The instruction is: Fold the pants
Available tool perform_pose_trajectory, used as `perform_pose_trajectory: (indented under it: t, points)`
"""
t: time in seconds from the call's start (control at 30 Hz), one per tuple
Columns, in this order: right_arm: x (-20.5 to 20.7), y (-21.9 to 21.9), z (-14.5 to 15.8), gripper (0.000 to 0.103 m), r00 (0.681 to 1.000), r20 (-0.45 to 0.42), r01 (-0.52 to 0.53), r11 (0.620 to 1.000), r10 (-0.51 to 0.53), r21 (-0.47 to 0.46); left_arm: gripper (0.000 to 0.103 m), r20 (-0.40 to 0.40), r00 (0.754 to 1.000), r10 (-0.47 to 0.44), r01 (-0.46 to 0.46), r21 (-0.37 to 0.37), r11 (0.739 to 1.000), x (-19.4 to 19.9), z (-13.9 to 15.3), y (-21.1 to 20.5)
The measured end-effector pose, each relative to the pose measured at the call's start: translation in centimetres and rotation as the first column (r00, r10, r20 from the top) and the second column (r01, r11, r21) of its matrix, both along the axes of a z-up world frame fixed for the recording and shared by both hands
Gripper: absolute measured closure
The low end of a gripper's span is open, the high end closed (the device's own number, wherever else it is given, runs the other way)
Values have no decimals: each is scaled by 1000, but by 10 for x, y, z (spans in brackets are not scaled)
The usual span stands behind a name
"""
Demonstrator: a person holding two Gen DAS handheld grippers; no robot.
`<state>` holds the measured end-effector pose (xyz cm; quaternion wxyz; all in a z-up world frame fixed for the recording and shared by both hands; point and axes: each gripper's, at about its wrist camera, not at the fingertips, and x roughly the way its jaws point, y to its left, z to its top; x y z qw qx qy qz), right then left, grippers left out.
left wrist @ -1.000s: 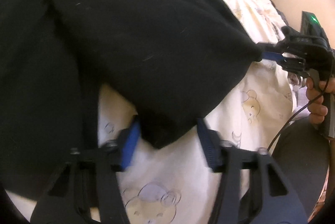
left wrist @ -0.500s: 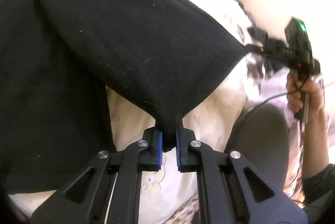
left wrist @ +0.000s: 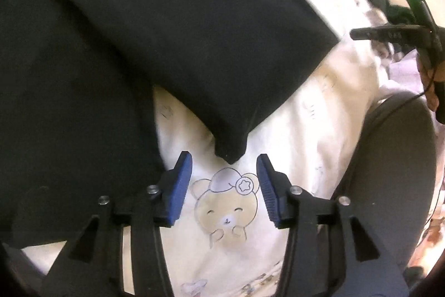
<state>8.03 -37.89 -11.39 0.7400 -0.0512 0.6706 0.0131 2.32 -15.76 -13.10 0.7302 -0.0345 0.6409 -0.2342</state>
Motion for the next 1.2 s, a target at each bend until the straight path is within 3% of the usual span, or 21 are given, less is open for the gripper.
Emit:
perform_pose_trajectory:
  t: [0.1, 0.2, 0.27, 0.33, 0.43, 0.53, 0.63, 0.67, 0.77, 0.87, 0.93, 1.0, 1.03, 1.13, 1.2]
  points:
    - [3, 13, 30, 98, 988, 139, 28, 961, -69, 276, 56, 114, 989, 98, -90, -70, 993, 10, 24, 14]
    - [13, 25, 9, 98, 981, 119, 79, 885, -150, 459, 55, 108, 986, 125, -117, -77, 990, 24, 16, 15]
    - [22, 33, -23, 98, 978, 38, 154, 841, -203, 518, 55, 91, 988, 125, -118, -69, 991, 37, -2, 4]
    - [24, 36, -52, 98, 972, -42, 221, 830, -233, 511, 55, 45, 992, 118, -117, -36, 992, 44, -27, -4]
    - [19, 19, -76, 102, 962, -63, 270, 885, -267, 379, 53, 26, 996, 91, -91, 8, 996, 35, -48, -2]
    - [13, -24, -63, 103, 928, -18, 359, 882, -372, 305, 49, -8, 998, 59, -59, 6, 998, 27, -47, 6]
    - [5, -45, -42, 100, 907, 53, 407, 902, -418, 145, 47, -79, 995, 56, -55, 21, 998, 20, -40, 19]
    - [0, -50, -34, 97, 898, 53, 422, 888, -438, 184, 47, -69, 996, 49, -47, 22, 999, 16, -34, 24]
    - [-17, -42, -9, 97, 896, 66, 381, 836, -440, 395, 46, 27, 998, 56, -56, -10, 998, 2, 0, 39]
    - [-42, -18, -2, 94, 906, 36, 333, 764, -421, 552, 25, 162, 977, 139, -135, -35, 990, -8, 30, 56]
    - [-55, 11, -9, 82, 918, -44, 323, 681, -393, 657, 18, 248, 948, 201, -199, -34, 979, -8, 43, 72]
    - [-72, 37, -22, 39, 919, -122, 340, 599, -374, 725, 16, 276, 932, 234, -234, -36, 972, -4, 44, 75]
    - [-77, 44, -27, 33, 917, -145, 350, 575, -371, 740, 16, 286, 924, 253, -252, -40, 967, -4, 44, 81]
    - [-98, 76, -51, 32, 901, -241, 403, 491, -360, 772, 16, 298, 907, 298, -303, -28, 952, 2, 40, 86]
    - [-103, 94, -68, 32, 893, -268, 423, 466, -363, 777, 16, 288, 906, 312, -315, -38, 948, 6, 38, 97]
